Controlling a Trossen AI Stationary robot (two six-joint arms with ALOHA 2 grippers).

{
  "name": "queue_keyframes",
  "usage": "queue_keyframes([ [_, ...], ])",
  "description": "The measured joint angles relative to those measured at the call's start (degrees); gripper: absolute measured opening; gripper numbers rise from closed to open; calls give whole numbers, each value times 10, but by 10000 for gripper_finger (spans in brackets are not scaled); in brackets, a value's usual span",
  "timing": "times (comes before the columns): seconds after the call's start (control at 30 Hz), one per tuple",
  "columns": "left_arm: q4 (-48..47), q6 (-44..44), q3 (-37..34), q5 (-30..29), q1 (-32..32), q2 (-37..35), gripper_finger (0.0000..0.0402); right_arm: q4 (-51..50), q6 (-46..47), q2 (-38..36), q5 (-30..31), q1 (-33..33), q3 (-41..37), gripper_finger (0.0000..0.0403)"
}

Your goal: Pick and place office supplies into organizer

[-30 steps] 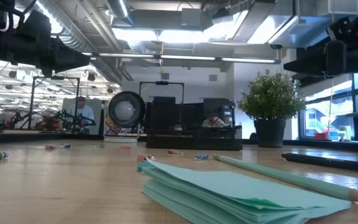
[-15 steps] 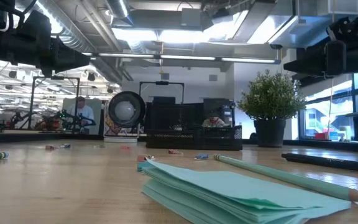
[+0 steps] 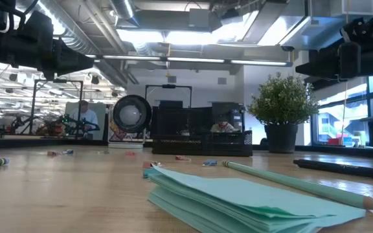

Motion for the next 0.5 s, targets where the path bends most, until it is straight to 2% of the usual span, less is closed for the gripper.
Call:
queue_keyframes([
  [0.5,0,0,0,0,0,0,98,0,-18,0,0,0,0,129],
])
